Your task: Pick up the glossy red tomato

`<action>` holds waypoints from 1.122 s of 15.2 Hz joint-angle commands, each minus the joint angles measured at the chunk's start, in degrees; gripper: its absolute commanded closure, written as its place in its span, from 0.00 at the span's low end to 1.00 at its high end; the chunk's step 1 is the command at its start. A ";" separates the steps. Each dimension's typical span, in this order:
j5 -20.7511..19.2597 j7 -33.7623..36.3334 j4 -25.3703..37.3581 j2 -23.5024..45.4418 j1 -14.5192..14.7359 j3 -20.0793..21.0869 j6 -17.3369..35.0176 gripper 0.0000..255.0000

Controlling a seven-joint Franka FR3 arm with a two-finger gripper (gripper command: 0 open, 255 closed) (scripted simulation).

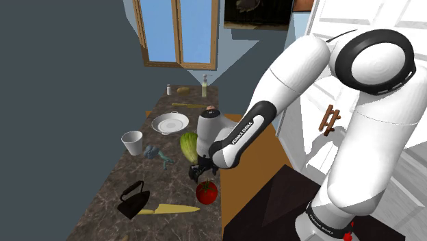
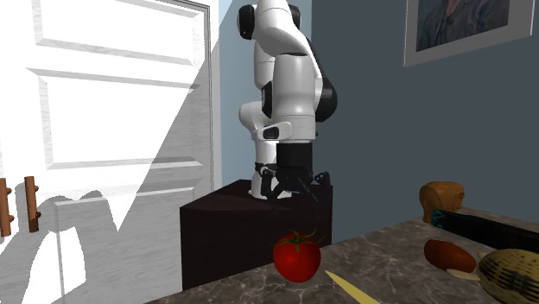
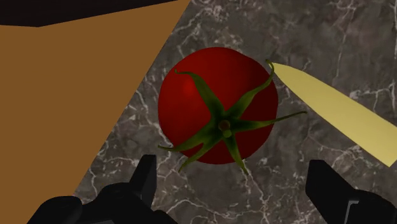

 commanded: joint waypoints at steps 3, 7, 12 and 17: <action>-3.20 2.37 0.23 3.75 0.68 -1.18 3.29 0.00; -3.49 2.54 0.24 4.09 0.78 -1.36 3.61 1.00; -3.49 2.55 0.24 4.09 0.78 -1.36 3.61 1.00; -2.12 1.58 0.16 2.51 0.38 -0.68 2.20 1.00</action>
